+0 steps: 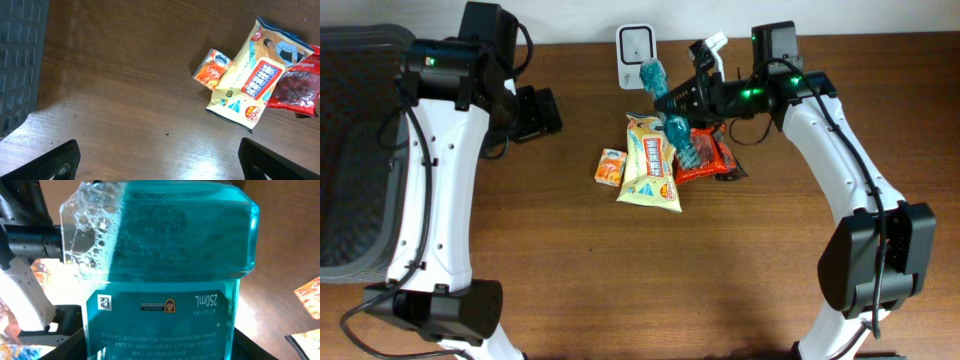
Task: Scan the item barcode
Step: 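Hold the bottle barcode up to the scanner window with the right gripper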
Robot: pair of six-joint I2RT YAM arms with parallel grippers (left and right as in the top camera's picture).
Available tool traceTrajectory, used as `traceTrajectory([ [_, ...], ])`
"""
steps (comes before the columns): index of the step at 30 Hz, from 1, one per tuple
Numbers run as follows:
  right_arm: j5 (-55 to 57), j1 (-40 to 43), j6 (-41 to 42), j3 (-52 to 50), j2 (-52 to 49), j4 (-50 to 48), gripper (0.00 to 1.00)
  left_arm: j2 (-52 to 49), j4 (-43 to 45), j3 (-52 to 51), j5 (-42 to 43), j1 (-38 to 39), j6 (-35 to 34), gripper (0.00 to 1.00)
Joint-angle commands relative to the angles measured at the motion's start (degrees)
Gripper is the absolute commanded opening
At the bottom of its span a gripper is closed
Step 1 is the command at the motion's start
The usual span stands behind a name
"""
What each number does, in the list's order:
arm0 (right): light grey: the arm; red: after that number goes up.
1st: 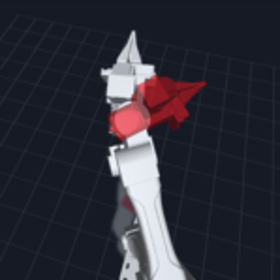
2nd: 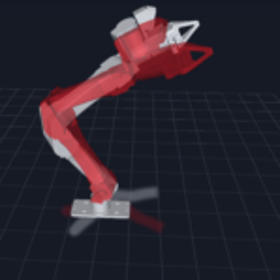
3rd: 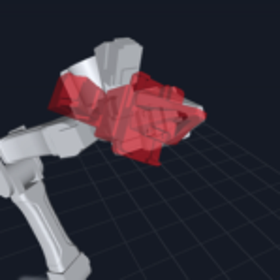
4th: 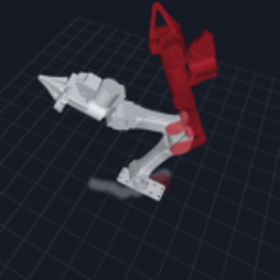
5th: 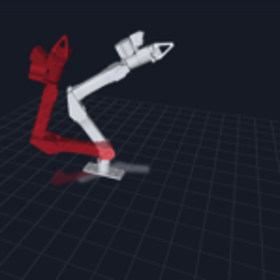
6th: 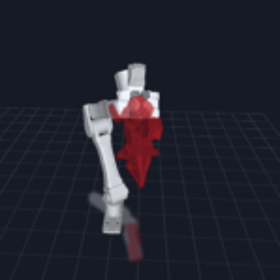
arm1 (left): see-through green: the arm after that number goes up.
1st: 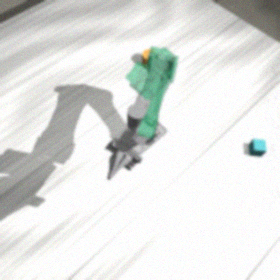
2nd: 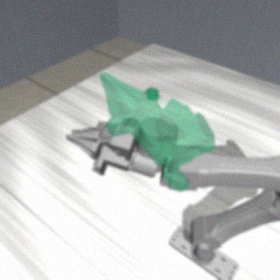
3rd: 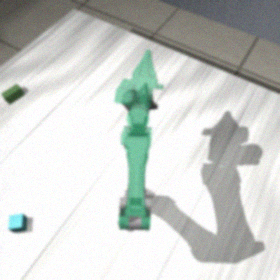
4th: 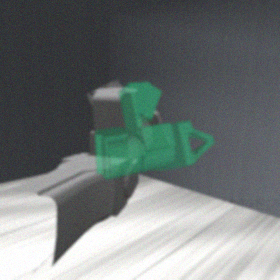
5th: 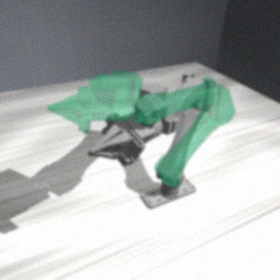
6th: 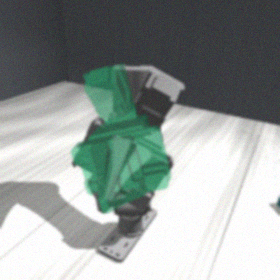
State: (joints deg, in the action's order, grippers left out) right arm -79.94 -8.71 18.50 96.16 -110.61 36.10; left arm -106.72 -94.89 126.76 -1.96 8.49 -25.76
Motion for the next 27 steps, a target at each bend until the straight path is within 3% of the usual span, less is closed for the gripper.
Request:
traceTrajectory([
  [1,-0.3,0.0,1.1,0.7,2.2,-1.0,0.60,0.7,0.1,0.4,-0.2,0.0,-0.3,0.99],
  [5,0.9,0.0,1.2,0.7,2.2,-2.8,0.60,0.7,0.1,0.4,-0.2,0.0,-0.3,0.99],
  [9,29.0,-3.0,12.1,0.7,2.2,-11.5,0.59,0.7,0.1,0.4,-0.2,0.0,-0.3,0.99],
  [11,45.2,-6.5,17.9,0.7,2.1,-18.8,0.54,0.7,0.1,0.4,-0.2,0.0,-0.3,0.99],
  [15,71.8,-13.5,18.7,0.7,-0.3,-29.4,0.55,0.7,0.1,0.4,-0.2,0.0,-0.3,0.99],
  [17,73.9,-13.7,15.9,1.6,-2.5,-32.7,0.55,0.7,0.1,0.4,-0.2,0.0,-0.3,0.99],
  [18,74.0,-13.2,10.3,6.2,-5.4,-29.9,0.65,0.7,0.1,0.4,-0.2,0.0,-0.3,0.99],
  [19,74.1,-13.0,7.8,10.7,-7.5,-26.1,0.65,0.7,0.1,0.4,-0.2,0.0,-0.3,0.99],
  [22,76.7,-12.9,2.7,28.4,-18.5,-15.4,0.54,0.7,0.1,0.4,-0.2,0.0,-0.3,0.99],
  [27,78.8,-13.5,1.1,29.7,-26.1,-26.2,0.56,0.7,0.1,0.4,-0.2,0.0,-0.3,0.99],
])
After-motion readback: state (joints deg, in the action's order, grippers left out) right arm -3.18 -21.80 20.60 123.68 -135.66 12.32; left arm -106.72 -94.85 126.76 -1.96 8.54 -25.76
